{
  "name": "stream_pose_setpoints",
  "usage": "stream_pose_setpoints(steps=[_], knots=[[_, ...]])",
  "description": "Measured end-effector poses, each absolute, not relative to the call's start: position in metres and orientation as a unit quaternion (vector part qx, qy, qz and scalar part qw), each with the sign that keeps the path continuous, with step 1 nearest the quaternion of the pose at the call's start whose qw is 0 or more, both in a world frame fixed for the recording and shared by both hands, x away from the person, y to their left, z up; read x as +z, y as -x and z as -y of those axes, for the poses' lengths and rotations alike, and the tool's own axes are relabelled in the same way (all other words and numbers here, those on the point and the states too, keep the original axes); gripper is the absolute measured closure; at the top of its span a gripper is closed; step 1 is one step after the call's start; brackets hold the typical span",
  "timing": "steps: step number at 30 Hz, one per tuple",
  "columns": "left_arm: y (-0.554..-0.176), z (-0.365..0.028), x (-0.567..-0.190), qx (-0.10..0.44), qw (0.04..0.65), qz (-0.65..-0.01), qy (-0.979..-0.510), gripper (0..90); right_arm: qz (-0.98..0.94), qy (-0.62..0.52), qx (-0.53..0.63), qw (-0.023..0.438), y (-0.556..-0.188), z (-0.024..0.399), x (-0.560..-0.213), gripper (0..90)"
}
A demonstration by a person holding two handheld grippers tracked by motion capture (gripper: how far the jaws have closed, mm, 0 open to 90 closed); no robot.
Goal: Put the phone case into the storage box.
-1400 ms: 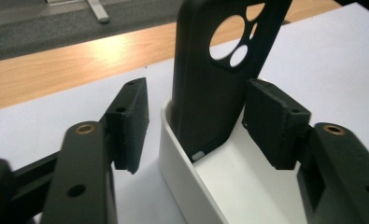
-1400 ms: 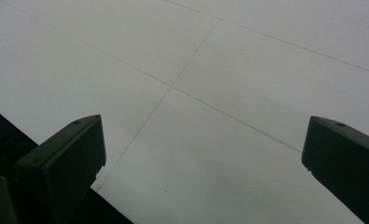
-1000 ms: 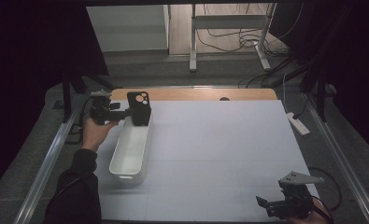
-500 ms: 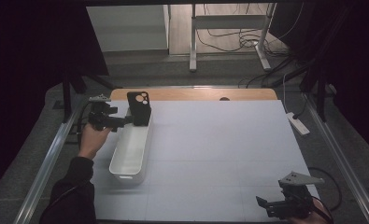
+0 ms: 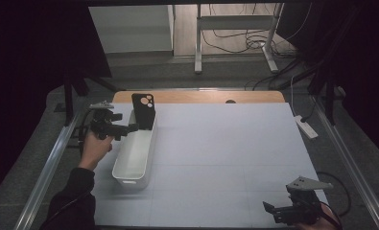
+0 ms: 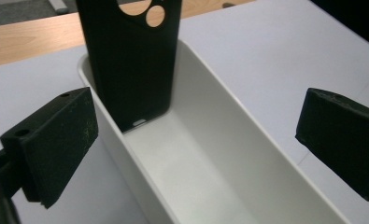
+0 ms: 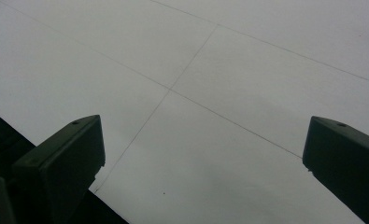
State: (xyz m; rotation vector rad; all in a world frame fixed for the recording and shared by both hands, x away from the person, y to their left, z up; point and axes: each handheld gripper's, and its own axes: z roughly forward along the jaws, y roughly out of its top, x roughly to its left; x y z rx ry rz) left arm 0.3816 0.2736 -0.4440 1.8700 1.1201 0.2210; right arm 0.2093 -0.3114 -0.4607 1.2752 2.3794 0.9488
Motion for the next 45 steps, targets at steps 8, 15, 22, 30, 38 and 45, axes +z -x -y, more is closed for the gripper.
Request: stream_pose_setpoints(steps=[8, 15, 22, 30, 38, 45], knots=[[-0.371, -0.272, -0.444, 0.091, 0.457, -0.448, -0.763, 0.0, -0.825, -0.434, 0.334, 0.139, -0.208, 0.311, -0.46, 0.0], [-0.361, -0.268, -0.444, 0.093, 0.458, -0.439, -0.768, 0.0, -0.825, -0.432, 0.339, 0.135, -0.208, 0.312, -0.46, 0.0], [-0.351, -0.265, -0.444, 0.097, 0.459, -0.434, -0.769, 0.0, -0.821, -0.438, 0.34, 0.137, -0.208, 0.313, -0.46, 0.0], [-0.339, -0.26, -0.447, 0.097, 0.459, -0.428, -0.772, 0.0, -0.821, -0.438, 0.34, 0.139, -0.208, 0.313, -0.46, 0.0], [-0.324, -0.255, -0.45, 0.095, 0.459, -0.424, -0.775, 0.0, -0.82, -0.437, 0.343, 0.135, -0.208, 0.313, -0.46, 0.0], [-0.313, -0.251, -0.447, 0.102, 0.458, -0.419, -0.777, 0.0, -0.822, -0.436, 0.341, 0.133, -0.208, 0.313, -0.46, 0.0]])
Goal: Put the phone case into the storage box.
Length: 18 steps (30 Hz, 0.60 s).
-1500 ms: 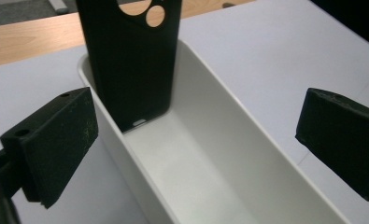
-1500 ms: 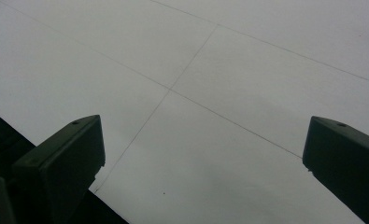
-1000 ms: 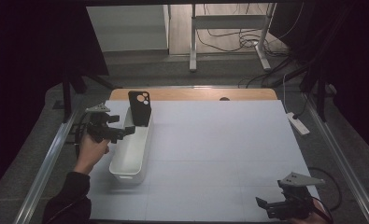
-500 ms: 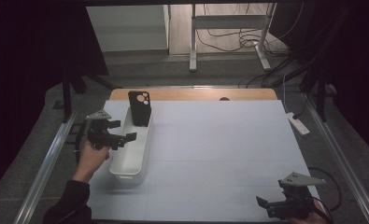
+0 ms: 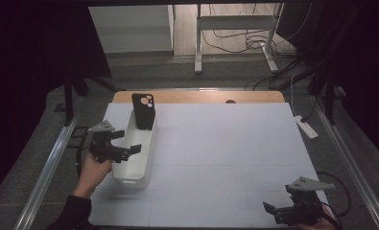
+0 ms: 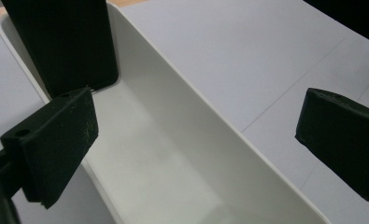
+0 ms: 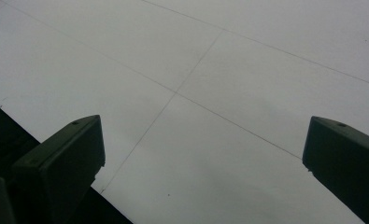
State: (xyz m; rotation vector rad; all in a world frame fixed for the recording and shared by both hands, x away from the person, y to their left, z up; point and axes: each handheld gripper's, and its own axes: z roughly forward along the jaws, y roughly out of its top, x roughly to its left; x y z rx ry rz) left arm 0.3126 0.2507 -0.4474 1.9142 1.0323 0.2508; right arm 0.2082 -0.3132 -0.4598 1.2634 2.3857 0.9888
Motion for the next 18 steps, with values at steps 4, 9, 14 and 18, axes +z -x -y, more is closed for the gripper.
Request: stream_pose_setpoints(steps=[4, 9, 14, 18], knots=[[-0.306, -0.246, -0.448, 0.101, 0.453, -0.417, -0.782, 0.0, -0.823, -0.434, 0.341, 0.133, -0.208, 0.313, -0.46, 0.0], [-0.298, -0.243, -0.448, 0.105, 0.45, -0.417, -0.783, 0.0, -0.822, -0.435, 0.343, 0.132, -0.208, 0.313, -0.46, 0.0], [-0.288, -0.244, -0.447, 0.106, 0.453, -0.417, -0.781, 0.0, -0.822, -0.435, 0.343, 0.131, -0.208, 0.314, -0.46, 0.0], [-0.281, -0.244, -0.446, 0.107, 0.453, -0.417, -0.781, 0.0, -0.823, -0.434, 0.343, 0.131, -0.208, 0.313, -0.46, 0.0]])
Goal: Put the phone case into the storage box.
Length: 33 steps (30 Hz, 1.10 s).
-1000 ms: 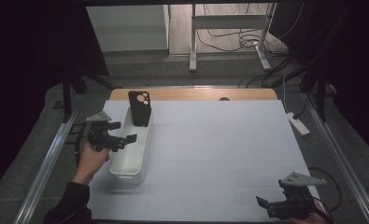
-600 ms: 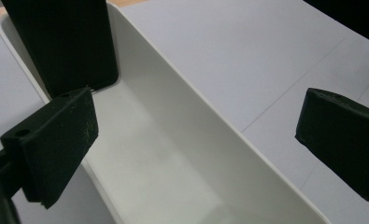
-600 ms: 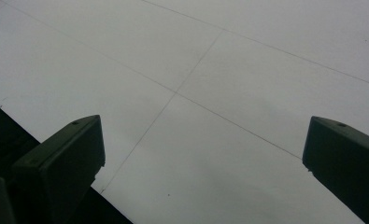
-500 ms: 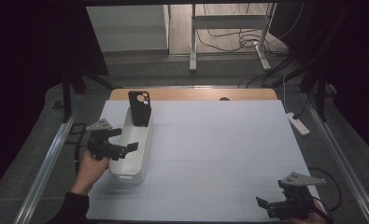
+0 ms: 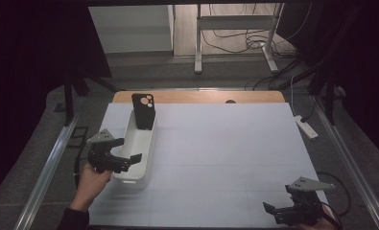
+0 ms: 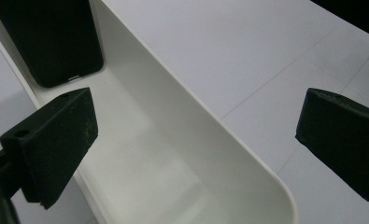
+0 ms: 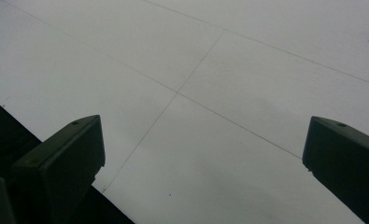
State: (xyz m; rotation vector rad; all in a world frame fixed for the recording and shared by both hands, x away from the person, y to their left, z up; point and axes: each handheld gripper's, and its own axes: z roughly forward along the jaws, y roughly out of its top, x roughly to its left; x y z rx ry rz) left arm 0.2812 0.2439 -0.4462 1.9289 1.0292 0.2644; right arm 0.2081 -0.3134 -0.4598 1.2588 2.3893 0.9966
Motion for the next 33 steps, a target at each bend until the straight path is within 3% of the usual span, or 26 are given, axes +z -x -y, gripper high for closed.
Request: stream_pose_setpoints(steps=[33], knots=[[-0.215, -0.245, -0.445, 0.128, 0.455, -0.416, -0.777, 0.0, -0.824, -0.435, 0.339, 0.133, -0.208, 0.312, -0.46, 0.0]])
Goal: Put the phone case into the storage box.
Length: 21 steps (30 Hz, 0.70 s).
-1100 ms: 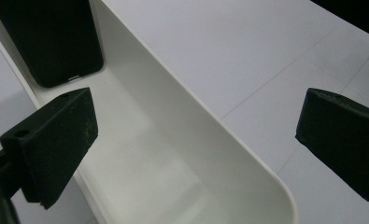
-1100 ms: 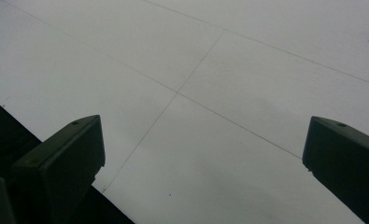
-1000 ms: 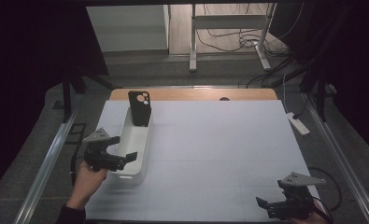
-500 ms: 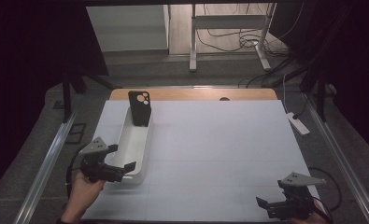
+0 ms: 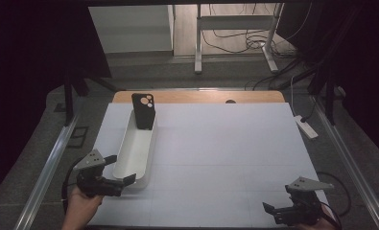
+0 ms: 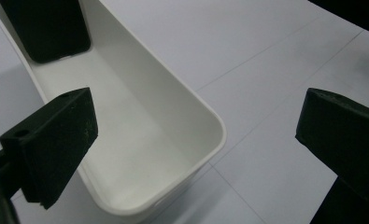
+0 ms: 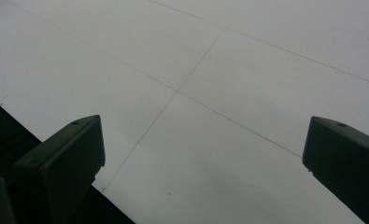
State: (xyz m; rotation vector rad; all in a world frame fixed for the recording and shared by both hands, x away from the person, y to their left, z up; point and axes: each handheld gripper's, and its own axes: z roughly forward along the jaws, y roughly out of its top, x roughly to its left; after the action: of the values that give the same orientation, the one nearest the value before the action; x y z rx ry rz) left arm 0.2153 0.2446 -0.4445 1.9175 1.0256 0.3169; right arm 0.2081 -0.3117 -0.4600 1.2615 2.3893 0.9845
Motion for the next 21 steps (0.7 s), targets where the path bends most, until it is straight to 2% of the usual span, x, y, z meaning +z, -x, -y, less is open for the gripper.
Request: stream_pose_setpoints(steps=[21], knots=[[-0.185, -0.256, -0.461, 0.136, 0.428, -0.444, -0.775, 0.0, -0.824, -0.435, 0.339, 0.133, -0.208, 0.312, -0.46, 0.0]])
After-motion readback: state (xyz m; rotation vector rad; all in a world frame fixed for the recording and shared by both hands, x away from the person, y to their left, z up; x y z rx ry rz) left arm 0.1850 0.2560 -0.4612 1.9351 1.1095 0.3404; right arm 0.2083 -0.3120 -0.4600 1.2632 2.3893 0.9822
